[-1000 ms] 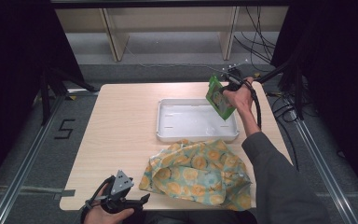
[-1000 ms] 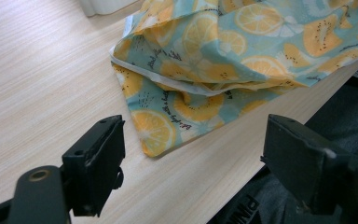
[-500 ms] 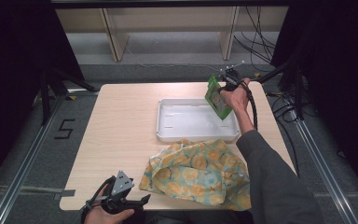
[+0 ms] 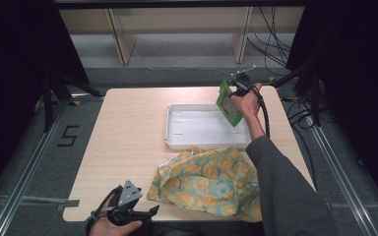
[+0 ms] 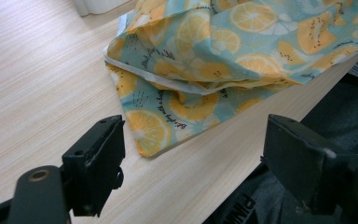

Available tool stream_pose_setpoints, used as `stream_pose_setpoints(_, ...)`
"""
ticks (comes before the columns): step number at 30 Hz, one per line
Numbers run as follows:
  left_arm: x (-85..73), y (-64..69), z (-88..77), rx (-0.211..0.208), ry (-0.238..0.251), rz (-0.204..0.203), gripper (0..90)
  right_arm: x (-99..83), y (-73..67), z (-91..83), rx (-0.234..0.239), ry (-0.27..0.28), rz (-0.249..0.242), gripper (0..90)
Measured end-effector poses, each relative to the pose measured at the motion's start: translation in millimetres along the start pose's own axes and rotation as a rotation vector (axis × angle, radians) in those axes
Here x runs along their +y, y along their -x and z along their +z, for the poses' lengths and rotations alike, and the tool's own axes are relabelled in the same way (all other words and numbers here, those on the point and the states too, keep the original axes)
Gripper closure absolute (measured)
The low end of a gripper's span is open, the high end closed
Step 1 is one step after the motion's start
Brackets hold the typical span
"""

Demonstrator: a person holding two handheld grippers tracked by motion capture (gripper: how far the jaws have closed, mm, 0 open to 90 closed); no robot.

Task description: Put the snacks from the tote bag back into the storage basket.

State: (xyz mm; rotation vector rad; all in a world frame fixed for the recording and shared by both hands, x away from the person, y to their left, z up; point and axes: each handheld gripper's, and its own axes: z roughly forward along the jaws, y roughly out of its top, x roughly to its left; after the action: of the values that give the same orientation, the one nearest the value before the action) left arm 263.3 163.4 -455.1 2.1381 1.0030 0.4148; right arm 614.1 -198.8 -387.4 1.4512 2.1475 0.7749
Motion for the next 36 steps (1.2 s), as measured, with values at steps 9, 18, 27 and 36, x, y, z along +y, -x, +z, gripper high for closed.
stream_pose_setpoints(9, 0.3, 0.9, -0.3, -0.011, -0.002, 0.001, 20.2, -0.5, 1.5, 5.7, -0.011, -0.001, 0.016, 76.3)
stream_pose_setpoints(18, 0.4, 1.5, -0.4, -0.012, 0.001, 0.001, 20.2, -1.4, 1.0, 8.2, 0.000, -0.005, 0.017, 76.0)
stream_pose_setpoints(27, 0.4, 2.6, 0.5, -0.009, 0.014, -0.010, 20.2, -3.8, -5.5, 12.1, 0.017, -0.020, 0.019, 75.5)
stream_pose_setpoints(36, 0.6, 2.6, 0.2, -0.005, 0.008, -0.003, 20.2, -6.2, -7.3, 13.0, 0.023, -0.036, 0.056, 74.8)
